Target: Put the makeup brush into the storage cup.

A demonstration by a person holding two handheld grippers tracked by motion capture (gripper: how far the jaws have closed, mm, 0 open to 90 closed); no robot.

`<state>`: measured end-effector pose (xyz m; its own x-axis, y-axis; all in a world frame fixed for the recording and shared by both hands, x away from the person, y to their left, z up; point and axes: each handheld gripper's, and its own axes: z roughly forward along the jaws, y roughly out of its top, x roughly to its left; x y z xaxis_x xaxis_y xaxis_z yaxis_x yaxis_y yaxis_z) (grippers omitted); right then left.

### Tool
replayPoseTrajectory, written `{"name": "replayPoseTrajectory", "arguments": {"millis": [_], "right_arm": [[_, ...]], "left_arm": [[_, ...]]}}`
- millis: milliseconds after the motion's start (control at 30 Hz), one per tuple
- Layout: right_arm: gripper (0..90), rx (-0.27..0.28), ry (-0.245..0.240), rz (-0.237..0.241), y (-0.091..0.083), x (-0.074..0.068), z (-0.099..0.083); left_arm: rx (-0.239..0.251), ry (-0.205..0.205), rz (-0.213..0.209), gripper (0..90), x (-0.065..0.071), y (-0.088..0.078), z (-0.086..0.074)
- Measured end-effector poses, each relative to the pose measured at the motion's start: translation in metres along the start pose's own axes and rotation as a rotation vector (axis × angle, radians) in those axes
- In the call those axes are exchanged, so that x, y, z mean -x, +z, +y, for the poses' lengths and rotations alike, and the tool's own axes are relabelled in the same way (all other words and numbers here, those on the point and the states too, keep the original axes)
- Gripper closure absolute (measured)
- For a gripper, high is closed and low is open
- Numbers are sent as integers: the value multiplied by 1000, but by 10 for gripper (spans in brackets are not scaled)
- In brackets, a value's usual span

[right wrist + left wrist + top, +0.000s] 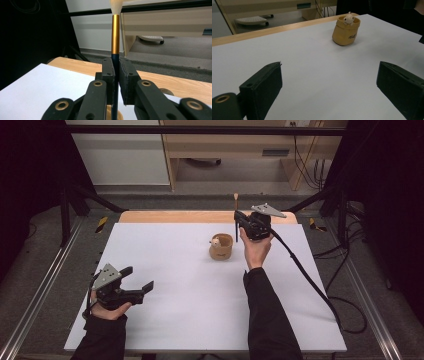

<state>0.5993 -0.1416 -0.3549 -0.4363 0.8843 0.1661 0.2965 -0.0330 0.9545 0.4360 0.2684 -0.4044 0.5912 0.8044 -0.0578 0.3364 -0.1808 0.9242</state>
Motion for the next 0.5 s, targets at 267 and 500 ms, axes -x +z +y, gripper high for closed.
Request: {"name": "replayPoseTrajectory", "arguments": {"millis": [267,500], "right_arm": [[835,-6,-8,-18,15,1,-4],[835,1,15,-12,24,1,-7]], "left_arm": [[10,-1,-7,60,1,-1,2],[11,-1,-8,60,1,-2,2]]}}
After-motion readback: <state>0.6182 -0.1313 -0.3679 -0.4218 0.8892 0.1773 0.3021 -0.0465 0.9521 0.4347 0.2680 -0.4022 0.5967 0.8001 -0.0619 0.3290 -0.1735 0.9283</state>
